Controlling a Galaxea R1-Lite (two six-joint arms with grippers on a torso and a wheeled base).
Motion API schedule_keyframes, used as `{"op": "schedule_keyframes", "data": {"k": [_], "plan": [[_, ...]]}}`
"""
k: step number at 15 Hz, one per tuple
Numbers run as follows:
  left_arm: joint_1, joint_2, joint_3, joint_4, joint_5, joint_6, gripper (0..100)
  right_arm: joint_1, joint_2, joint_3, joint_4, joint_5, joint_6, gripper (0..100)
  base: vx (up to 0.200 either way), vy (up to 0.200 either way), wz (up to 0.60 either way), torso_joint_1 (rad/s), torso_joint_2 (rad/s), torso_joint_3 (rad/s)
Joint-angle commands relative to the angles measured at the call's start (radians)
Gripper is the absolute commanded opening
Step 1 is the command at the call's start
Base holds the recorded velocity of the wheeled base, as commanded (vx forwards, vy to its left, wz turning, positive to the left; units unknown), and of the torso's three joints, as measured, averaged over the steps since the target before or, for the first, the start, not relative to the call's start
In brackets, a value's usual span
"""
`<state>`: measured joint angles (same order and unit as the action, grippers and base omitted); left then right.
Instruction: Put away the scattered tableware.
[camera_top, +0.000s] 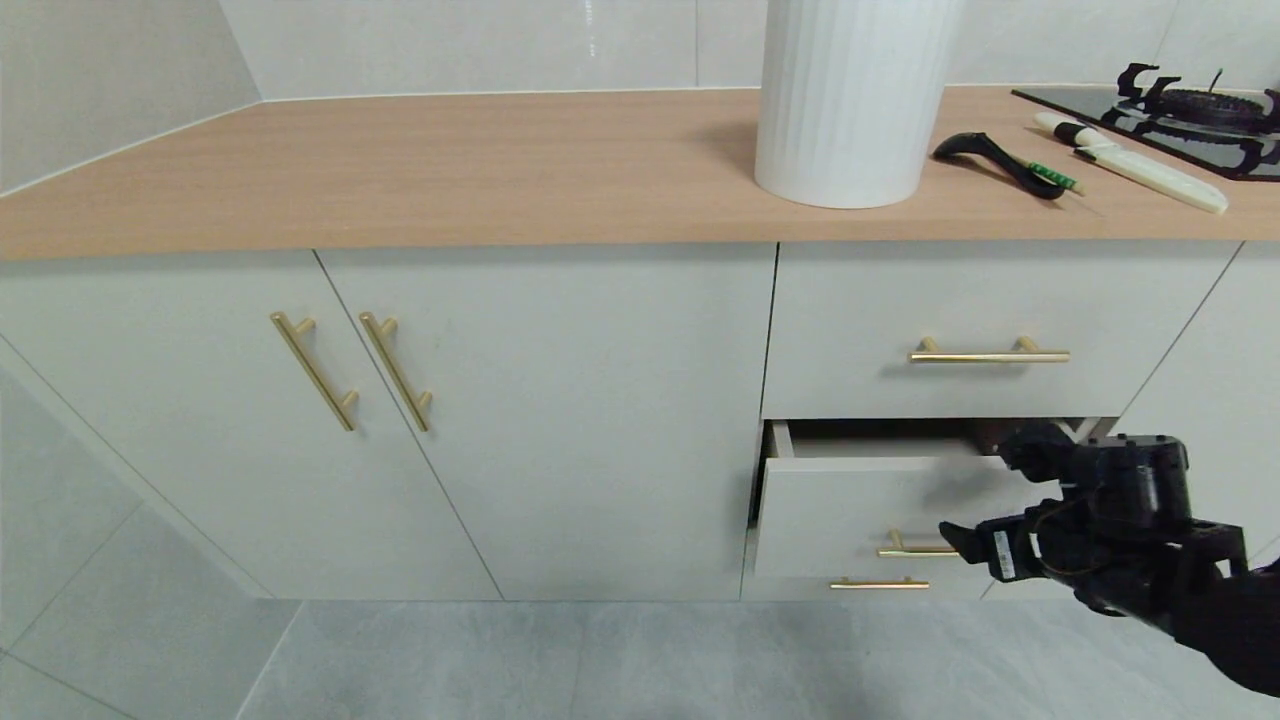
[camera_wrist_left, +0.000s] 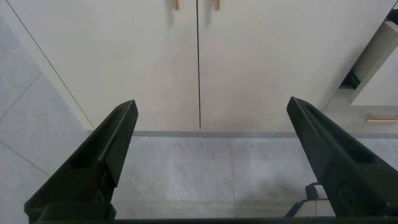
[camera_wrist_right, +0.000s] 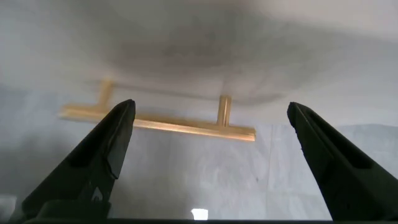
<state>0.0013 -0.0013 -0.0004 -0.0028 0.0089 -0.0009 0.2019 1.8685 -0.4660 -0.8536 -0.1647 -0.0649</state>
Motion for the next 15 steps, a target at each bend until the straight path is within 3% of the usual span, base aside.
{"op": "schedule_keyframes", "data": {"k": [1, 6, 10, 15], "plan": [[0.0, 0.001, 0.0, 0.0, 0.0, 0.001, 100, 0.03, -0.318, -0.048, 0.228, 0.037, 0.0, 100, 0.0, 0.0, 0.0, 0.0, 0.0, 0.0], [0.0, 0.001, 0.0, 0.0, 0.0, -0.001, 100, 0.054, -0.336, -0.076, 0.235, 0.034, 0.033, 100, 0.0, 0.0, 0.0, 0.0, 0.0, 0.0], [0.0, 0.001, 0.0, 0.0, 0.0, 0.001, 100, 0.054, -0.195, -0.069, 0.105, 0.024, 0.065, 100, 0.0, 0.0, 0.0, 0.0, 0.0, 0.0], [0.0, 0.001, 0.0, 0.0, 0.0, -0.001, 100, 0.056, 0.006, -0.06, -0.15, -0.062, 0.091, 100, 0.0, 0.0, 0.0, 0.0, 0.0, 0.0]]}}
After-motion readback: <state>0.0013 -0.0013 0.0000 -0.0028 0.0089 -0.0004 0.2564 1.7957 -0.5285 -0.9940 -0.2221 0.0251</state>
